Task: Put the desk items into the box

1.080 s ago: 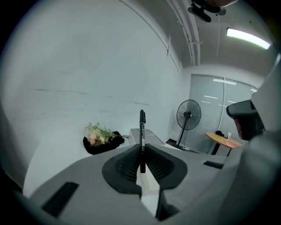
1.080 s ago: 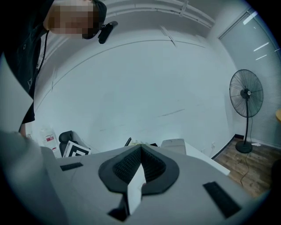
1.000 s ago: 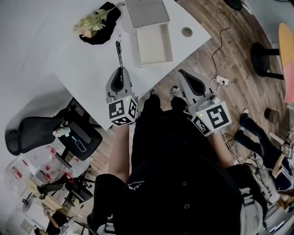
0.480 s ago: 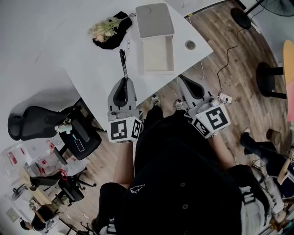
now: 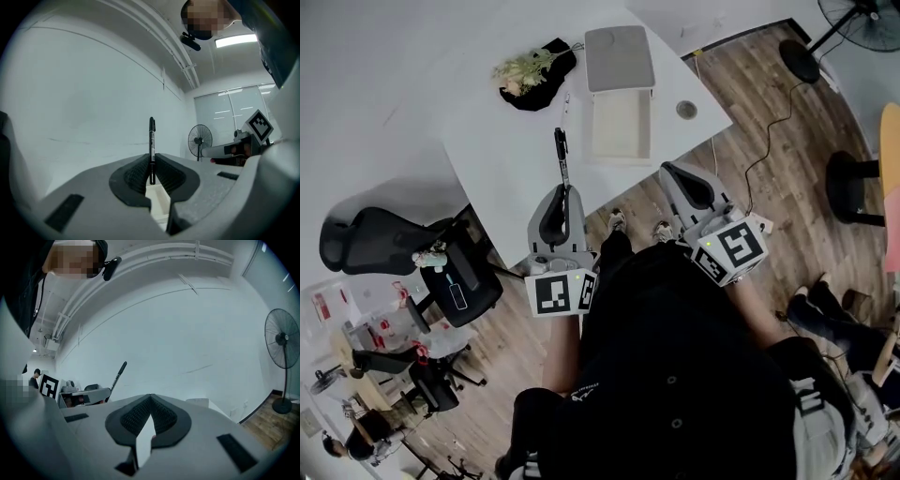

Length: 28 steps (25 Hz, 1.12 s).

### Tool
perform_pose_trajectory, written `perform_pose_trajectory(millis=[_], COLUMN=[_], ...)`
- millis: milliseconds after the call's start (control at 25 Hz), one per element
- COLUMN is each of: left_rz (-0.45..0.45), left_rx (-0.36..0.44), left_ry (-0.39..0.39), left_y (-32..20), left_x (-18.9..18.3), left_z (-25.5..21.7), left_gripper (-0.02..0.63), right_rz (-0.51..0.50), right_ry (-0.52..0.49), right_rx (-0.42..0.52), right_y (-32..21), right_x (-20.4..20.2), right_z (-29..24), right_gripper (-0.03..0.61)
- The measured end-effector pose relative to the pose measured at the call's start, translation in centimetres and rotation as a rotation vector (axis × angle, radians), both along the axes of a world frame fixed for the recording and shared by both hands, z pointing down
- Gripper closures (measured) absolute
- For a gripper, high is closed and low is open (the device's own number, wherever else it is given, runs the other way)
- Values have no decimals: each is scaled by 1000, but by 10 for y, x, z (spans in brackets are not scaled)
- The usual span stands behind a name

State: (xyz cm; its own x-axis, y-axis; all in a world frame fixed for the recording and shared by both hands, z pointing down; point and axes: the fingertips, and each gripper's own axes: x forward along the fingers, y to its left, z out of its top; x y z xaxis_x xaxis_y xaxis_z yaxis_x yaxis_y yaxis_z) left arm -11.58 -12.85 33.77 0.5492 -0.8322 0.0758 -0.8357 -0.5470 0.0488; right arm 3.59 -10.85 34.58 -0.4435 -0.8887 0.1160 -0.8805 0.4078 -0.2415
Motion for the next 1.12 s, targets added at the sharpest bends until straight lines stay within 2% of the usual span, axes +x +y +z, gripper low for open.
perform_pose_trajectory(millis=[280,520,1120], left_rz=[-6,18,220], left_rx=[-7,5,-61], left_ry=[14,12,49], left_y=[11,-3,-53], left_x=[12,17,45], left_z=[3,4,28], left_gripper=[571,571,571], right_rz=[-4,31,225], right_ry=[-17,-14,20], right_rx=[-1,-4,-36], right_y=[3,-2,-12], right_x=[12,19,32], right_z=[0,2,11], right_gripper=[580,580,580])
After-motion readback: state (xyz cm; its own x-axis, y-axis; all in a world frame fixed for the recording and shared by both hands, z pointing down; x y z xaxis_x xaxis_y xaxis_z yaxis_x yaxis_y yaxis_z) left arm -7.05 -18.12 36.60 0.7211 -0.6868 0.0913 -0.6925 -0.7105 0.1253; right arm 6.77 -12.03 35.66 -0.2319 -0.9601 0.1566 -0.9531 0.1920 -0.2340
